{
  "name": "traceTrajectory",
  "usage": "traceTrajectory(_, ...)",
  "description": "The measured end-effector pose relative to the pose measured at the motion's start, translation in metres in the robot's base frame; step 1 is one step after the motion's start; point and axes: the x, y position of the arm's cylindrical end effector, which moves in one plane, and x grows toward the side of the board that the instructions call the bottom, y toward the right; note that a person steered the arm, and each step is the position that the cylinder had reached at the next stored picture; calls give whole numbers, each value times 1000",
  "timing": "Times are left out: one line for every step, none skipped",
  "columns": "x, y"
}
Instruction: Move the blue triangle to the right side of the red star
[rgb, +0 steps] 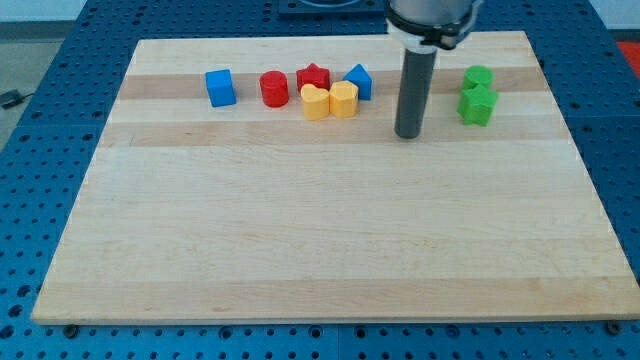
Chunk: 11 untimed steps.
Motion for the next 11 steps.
traceTrajectory(-36,0)
traceTrajectory(-59,0)
traceTrajectory(-76,1)
traceTrajectory(-81,-17)
traceTrajectory(-81,-39)
traceTrajectory(-81,-53)
traceTrajectory(-81,-67)
traceTrajectory(-81,-71)
traceTrajectory(-96,-52)
traceTrajectory(-123,-37)
traceTrajectory(-150,-40)
